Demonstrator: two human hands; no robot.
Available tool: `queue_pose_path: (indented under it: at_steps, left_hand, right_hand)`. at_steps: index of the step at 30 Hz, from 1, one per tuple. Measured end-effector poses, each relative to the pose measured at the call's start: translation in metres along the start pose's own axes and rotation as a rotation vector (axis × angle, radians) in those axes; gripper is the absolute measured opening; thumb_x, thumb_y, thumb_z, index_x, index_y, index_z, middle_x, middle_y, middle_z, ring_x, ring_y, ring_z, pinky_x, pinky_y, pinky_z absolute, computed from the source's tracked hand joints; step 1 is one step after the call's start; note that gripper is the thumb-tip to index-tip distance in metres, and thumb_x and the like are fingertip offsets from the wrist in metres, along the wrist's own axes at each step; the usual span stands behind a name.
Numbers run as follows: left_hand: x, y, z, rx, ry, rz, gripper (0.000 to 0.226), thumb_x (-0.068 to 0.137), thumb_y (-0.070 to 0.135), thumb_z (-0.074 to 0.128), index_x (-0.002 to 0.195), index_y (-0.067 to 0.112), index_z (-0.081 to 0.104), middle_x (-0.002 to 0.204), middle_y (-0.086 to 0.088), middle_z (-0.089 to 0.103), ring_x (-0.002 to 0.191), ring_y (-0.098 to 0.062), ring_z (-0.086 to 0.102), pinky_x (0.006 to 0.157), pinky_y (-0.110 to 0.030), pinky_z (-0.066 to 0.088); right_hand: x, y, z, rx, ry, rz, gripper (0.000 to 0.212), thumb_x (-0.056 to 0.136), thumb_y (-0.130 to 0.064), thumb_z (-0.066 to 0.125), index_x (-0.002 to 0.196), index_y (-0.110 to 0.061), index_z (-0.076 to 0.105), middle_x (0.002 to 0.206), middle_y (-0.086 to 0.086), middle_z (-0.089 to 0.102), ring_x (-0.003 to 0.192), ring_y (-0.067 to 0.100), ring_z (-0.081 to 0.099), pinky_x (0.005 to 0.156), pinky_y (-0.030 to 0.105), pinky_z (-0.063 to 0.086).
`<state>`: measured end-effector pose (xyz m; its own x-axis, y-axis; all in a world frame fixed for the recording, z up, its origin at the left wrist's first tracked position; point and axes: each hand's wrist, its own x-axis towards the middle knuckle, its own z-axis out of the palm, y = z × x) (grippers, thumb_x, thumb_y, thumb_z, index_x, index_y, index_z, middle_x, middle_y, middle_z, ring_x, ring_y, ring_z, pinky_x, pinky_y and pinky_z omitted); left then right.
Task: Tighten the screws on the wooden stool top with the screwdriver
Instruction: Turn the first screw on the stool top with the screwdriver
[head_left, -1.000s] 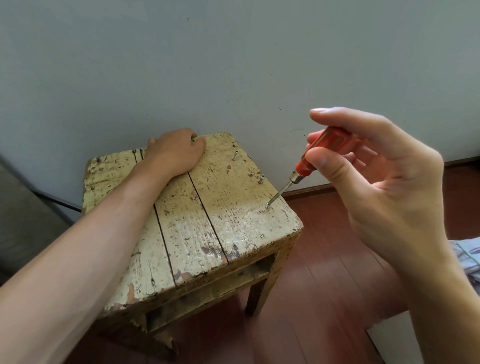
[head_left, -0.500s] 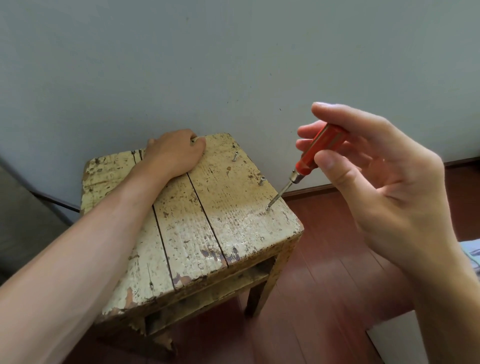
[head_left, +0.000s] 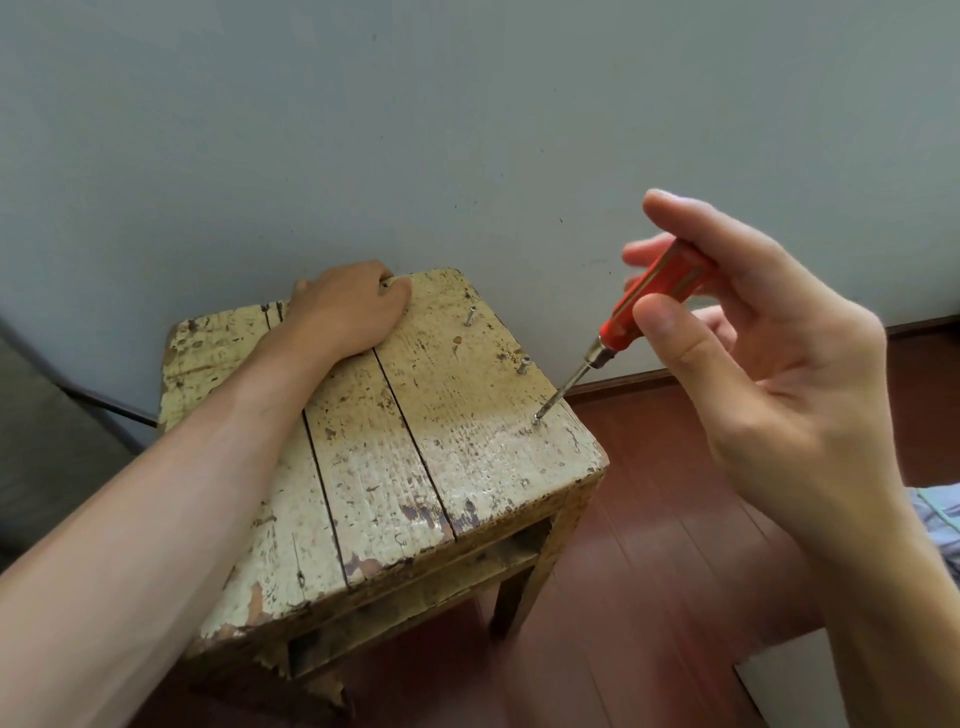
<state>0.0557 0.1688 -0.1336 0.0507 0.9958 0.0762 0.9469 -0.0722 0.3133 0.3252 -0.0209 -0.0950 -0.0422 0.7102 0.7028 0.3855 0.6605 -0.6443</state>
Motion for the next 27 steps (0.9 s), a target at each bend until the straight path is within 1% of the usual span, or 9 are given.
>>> queue_pose_path:
  at_steps: [2, 4, 7, 10, 13, 16, 18, 23, 27]
  left_hand:
    - [0.0, 0.0, 0.0, 0.002, 0.0, -0.001, 0.053, 0.103, 0.054, 0.031, 0.136, 0.022, 0.056, 0.136, -0.005, 0.061, 0.126, -0.031, 0.053, 0.11, -0.051, 0.034]
    - [-0.001, 0.0, 0.0, 0.001, -0.003, 0.0, 0.052, 0.103, 0.054, 0.031, 0.135, 0.022, 0.057, 0.135, -0.004, 0.061, 0.125, -0.032, 0.053, 0.11, -0.051, 0.033]
    - [-0.001, 0.0, 0.0, 0.002, -0.005, -0.002, 0.052, 0.103, 0.054, 0.031, 0.135, 0.022, 0.057, 0.136, -0.004, 0.061, 0.125, -0.031, 0.053, 0.11, -0.051, 0.033]
    - [-0.001, 0.0, 0.0, 0.0, -0.008, -0.004, 0.052, 0.103, 0.054, 0.032, 0.136, 0.023, 0.057, 0.137, -0.004, 0.06, 0.127, -0.031, 0.053, 0.11, -0.051, 0.033]
    - [-0.002, -0.001, 0.0, -0.008, -0.014, -0.001, 0.053, 0.103, 0.055, 0.032, 0.137, 0.023, 0.056, 0.139, -0.004, 0.06, 0.128, -0.031, 0.052, 0.111, -0.051, 0.033]
    - [-0.001, -0.002, -0.001, -0.008, -0.014, 0.0, 0.053, 0.102, 0.055, 0.033, 0.137, 0.023, 0.057, 0.14, -0.003, 0.059, 0.129, -0.031, 0.052, 0.109, -0.049, 0.036]
    - [-0.001, -0.002, -0.001, -0.007, -0.014, -0.001, 0.053, 0.102, 0.055, 0.033, 0.137, 0.023, 0.057, 0.14, -0.003, 0.059, 0.129, -0.03, 0.052, 0.109, -0.049, 0.035]
    - [-0.001, -0.001, -0.002, -0.004, -0.027, 0.004, 0.053, 0.103, 0.054, 0.033, 0.138, 0.023, 0.056, 0.142, -0.003, 0.058, 0.131, -0.03, 0.051, 0.11, -0.049, 0.035]
    - [-0.001, 0.0, -0.003, 0.0, -0.033, 0.002, 0.052, 0.103, 0.054, 0.033, 0.139, 0.022, 0.055, 0.142, -0.004, 0.058, 0.131, -0.03, 0.05, 0.111, -0.049, 0.035]
  right_hand:
    - [0.0, -0.001, -0.004, 0.031, -0.044, 0.0, 0.047, 0.106, -0.011, 0.065, 0.152, -0.021, 0.056, 0.133, -0.006, 0.071, 0.124, 0.025, 0.07, 0.091, 0.046, 0.058]
    - [-0.001, -0.002, -0.005, 0.073, -0.077, 0.012, 0.048, 0.106, -0.007, 0.063, 0.153, -0.016, 0.055, 0.135, -0.003, 0.071, 0.131, 0.025, 0.067, 0.096, 0.046, 0.059]
    - [-0.002, -0.003, -0.003, 0.098, -0.077, 0.021, 0.046, 0.107, -0.003, 0.062, 0.15, -0.014, 0.057, 0.13, -0.001, 0.073, 0.121, 0.027, 0.073, 0.099, 0.045, 0.06]
    - [0.0, -0.005, -0.001, 0.061, -0.045, 0.003, 0.041, 0.105, -0.003, 0.066, 0.144, -0.018, 0.062, 0.122, -0.003, 0.076, 0.112, 0.025, 0.077, 0.094, 0.045, 0.061]
    - [0.002, -0.006, 0.003, 0.01, 0.003, -0.01, 0.038, 0.102, -0.011, 0.073, 0.136, -0.027, 0.065, 0.115, -0.01, 0.077, 0.108, 0.021, 0.078, 0.086, 0.05, 0.061]
    - [0.005, -0.006, 0.01, -0.006, 0.073, -0.016, 0.035, 0.099, -0.018, 0.078, 0.127, -0.033, 0.066, 0.101, -0.016, 0.073, 0.101, 0.018, 0.077, 0.076, 0.047, 0.056]
    - [0.006, -0.005, 0.013, -0.01, 0.105, -0.016, 0.033, 0.097, -0.02, 0.08, 0.125, -0.033, 0.066, 0.097, -0.014, 0.072, 0.094, 0.017, 0.077, 0.073, 0.048, 0.053]
    - [0.004, -0.002, 0.01, -0.017, 0.109, -0.006, 0.034, 0.098, -0.021, 0.081, 0.128, -0.031, 0.07, 0.102, -0.008, 0.075, 0.09, 0.023, 0.078, 0.072, 0.054, 0.053]
    - [0.001, 0.0, 0.0, 0.01, -0.028, 0.007, 0.045, 0.104, -0.013, 0.07, 0.148, -0.019, 0.061, 0.125, -0.005, 0.074, 0.111, 0.026, 0.075, 0.083, 0.055, 0.056]
